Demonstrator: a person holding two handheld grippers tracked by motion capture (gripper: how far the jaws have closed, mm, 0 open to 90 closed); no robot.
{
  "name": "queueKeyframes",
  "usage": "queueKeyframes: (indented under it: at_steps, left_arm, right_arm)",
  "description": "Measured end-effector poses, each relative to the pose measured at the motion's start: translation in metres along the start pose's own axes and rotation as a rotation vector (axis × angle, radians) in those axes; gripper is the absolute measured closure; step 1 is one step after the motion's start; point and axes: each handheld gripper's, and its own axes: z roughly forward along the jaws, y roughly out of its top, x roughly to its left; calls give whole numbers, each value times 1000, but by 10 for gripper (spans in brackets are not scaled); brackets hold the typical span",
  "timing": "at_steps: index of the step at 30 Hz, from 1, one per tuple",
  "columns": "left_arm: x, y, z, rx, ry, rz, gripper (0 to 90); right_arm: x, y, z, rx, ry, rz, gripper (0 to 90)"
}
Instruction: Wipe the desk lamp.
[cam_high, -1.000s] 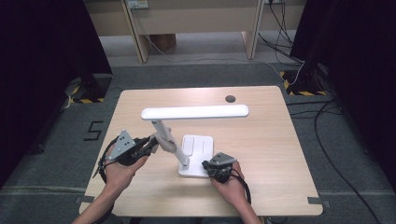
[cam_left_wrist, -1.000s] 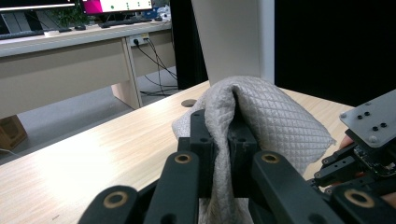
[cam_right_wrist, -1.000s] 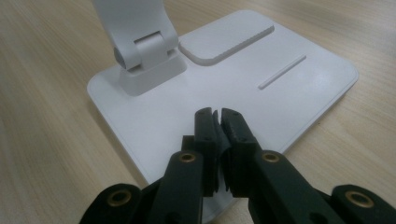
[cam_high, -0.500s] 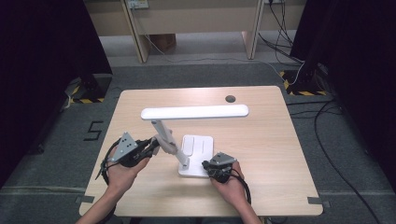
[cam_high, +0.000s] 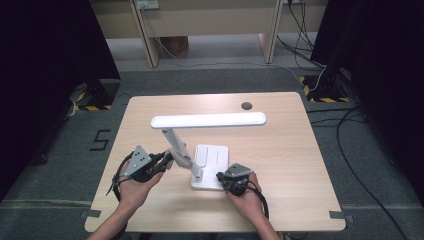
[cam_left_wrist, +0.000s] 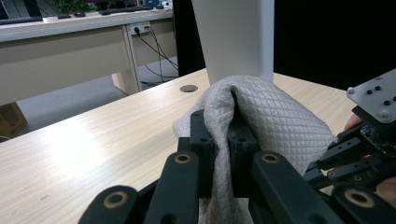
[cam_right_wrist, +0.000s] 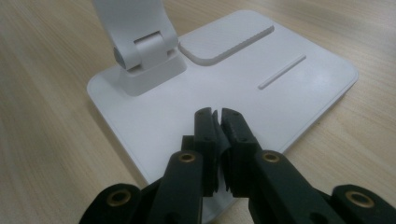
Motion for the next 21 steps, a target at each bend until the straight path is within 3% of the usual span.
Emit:
queueKeyframes:
  at_steps: [21]
  left_arm:
    - [-2,-16,6,7,-10,-8,836]
  right_arm:
    - [0,0,0,1,1,3,851]
